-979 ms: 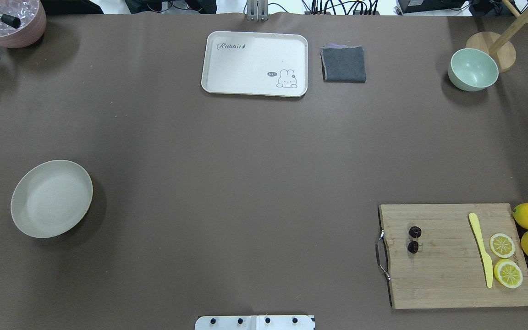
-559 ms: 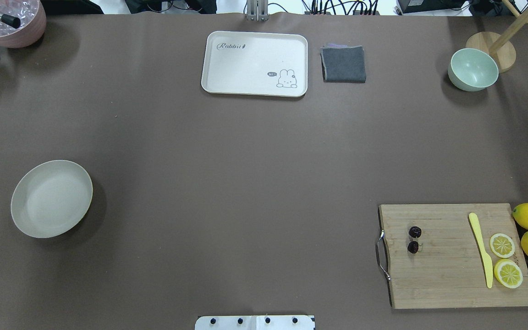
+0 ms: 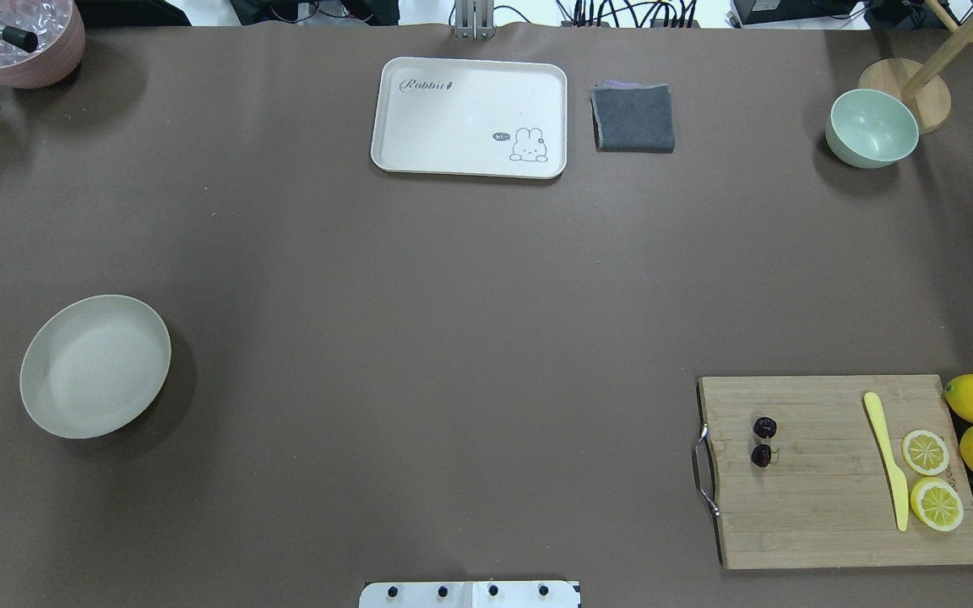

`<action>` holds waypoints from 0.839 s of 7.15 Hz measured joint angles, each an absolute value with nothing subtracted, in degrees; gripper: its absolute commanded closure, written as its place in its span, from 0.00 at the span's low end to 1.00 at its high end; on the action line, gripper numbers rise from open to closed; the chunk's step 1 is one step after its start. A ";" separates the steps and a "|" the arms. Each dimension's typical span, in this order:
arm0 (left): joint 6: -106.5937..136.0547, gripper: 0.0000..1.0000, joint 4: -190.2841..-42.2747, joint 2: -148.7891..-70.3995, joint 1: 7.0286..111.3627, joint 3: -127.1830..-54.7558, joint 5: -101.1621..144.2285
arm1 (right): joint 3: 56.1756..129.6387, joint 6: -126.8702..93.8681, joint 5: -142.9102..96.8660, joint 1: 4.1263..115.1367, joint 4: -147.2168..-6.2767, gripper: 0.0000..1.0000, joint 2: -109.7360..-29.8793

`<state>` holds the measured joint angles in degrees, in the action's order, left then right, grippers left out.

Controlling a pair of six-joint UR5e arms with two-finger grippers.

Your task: Place red cherry on plate

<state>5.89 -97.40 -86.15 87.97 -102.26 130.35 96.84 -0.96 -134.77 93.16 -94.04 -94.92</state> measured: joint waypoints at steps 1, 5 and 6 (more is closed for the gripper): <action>5.89 0.02 -97.44 -86.07 87.98 -102.32 130.34 | 96.96 -0.98 -134.95 93.16 -94.04 0.00 -94.92; 5.89 0.02 -97.47 -85.89 87.98 -102.30 130.42 | 97.16 -0.98 -135.19 93.29 -94.04 0.00 -94.65; 5.89 0.02 -97.47 -85.87 87.98 -102.27 130.45 | 97.16 -0.97 -135.25 93.32 -94.04 0.00 -94.56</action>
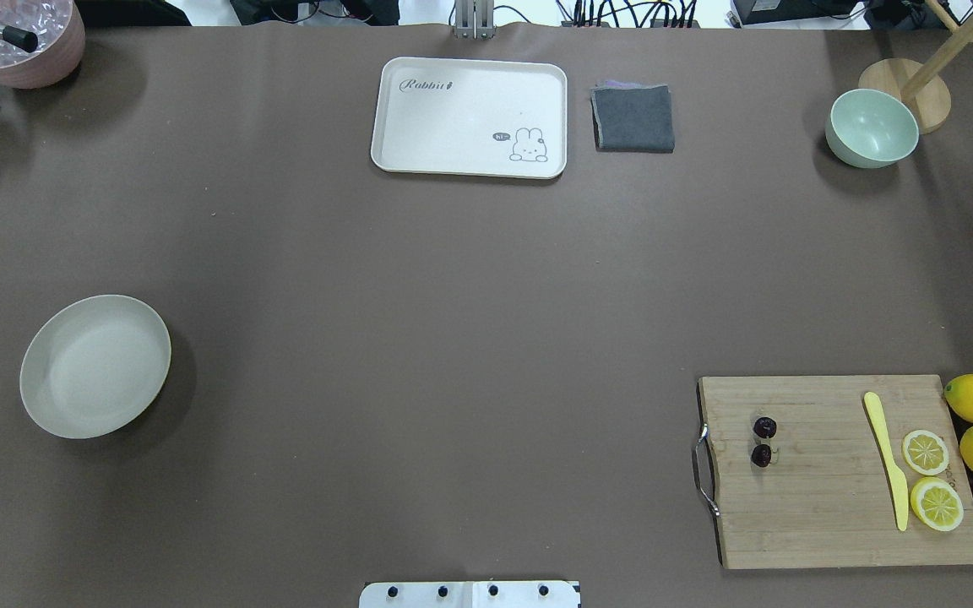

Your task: Place red cherry on plate

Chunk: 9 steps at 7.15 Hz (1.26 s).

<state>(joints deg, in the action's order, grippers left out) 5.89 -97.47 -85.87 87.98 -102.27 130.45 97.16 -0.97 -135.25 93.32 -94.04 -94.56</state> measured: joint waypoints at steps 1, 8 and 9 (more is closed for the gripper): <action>5.89 0.02 -97.49 -85.81 87.98 -102.21 130.48 | 97.13 -0.99 -135.33 93.33 -94.04 0.00 -94.42; 6.40 0.02 -97.64 -85.61 87.99 -102.39 130.78 | 97.20 -1.06 -135.53 93.34 -94.04 0.00 -93.75; 6.39 0.02 -97.88 -85.58 87.90 -103.13 130.92 | 97.26 -1.05 -135.51 93.34 -94.04 0.00 -93.74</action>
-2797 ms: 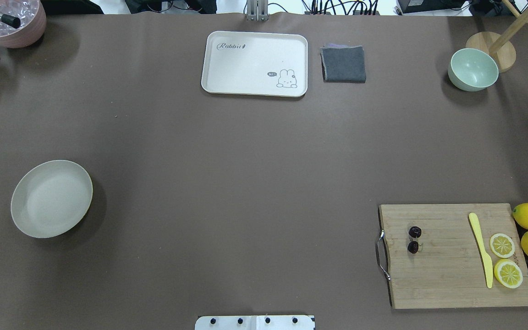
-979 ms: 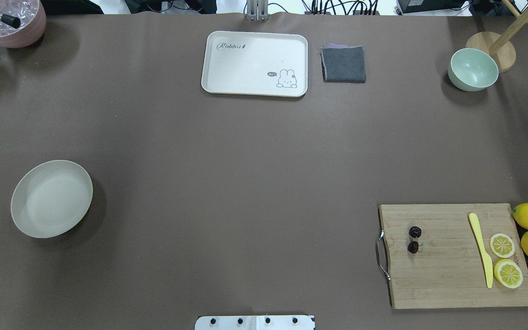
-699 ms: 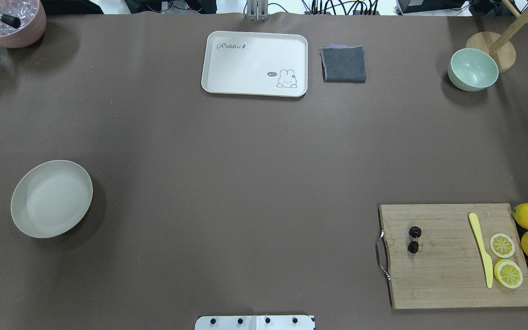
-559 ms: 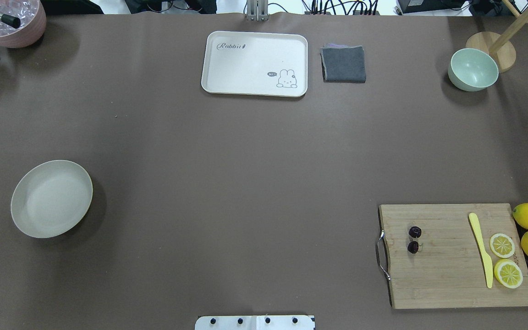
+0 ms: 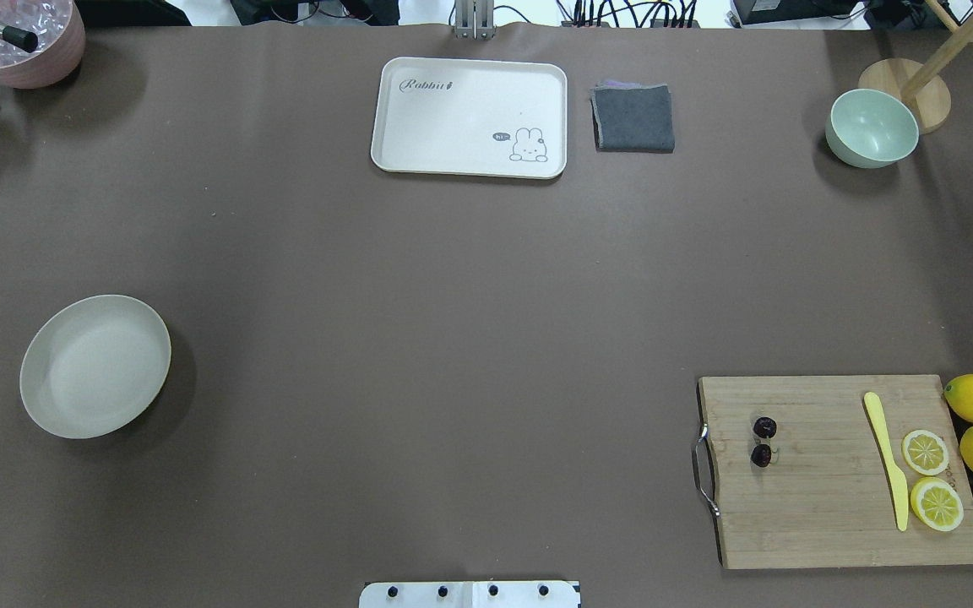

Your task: Place red cherry on plate

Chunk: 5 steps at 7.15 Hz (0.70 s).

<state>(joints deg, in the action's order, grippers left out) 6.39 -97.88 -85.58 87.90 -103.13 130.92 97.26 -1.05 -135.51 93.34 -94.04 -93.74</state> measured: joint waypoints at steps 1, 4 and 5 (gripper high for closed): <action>6.34 0.02 -98.54 -85.72 87.48 -103.59 131.45 | 97.34 -1.04 -135.47 93.37 -94.04 0.00 -93.78; 15.97 0.02 -105.99 -86.38 82.61 -102.50 137.50 | 97.59 -0.59 -135.29 93.49 -93.91 0.00 -93.97; 20.24 0.02 -109.87 -86.64 78.99 -101.97 139.47 | 97.73 -0.57 -135.27 93.51 -93.93 0.00 -93.95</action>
